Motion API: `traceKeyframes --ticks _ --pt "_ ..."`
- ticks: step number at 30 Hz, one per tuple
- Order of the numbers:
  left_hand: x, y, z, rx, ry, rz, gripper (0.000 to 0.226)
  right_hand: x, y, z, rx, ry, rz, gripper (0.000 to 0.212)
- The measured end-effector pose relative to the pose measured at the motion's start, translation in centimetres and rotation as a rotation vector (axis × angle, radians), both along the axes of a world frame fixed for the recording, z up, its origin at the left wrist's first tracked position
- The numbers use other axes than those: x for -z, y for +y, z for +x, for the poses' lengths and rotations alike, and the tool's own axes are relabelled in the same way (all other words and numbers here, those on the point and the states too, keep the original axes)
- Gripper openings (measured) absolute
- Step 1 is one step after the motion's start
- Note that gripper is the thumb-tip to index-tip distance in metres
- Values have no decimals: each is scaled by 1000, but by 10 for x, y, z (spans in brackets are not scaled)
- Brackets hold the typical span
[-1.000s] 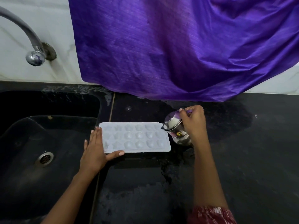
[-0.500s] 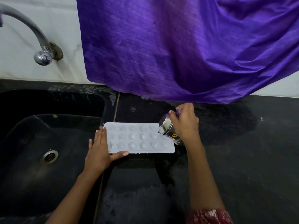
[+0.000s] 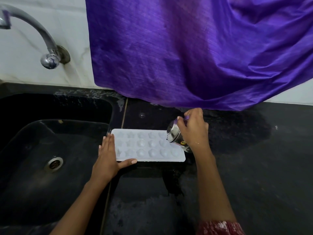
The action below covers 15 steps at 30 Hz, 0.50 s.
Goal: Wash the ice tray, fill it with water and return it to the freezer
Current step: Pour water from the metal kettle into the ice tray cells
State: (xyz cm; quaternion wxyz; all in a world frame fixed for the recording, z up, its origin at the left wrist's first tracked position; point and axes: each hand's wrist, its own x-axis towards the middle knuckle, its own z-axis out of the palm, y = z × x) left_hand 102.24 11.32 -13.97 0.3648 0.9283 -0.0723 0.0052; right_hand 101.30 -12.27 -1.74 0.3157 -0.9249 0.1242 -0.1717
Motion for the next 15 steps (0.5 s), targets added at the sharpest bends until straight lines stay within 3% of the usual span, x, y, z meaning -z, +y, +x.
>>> traceKeyframes --ticks 7,15 --pt "-1 0 -1 0 -1 -10 130 -1 1 0 12 11 24 18" --pt "1 0 0 -1 -5 -12 130 2 -2 1 61 -14 184 18"
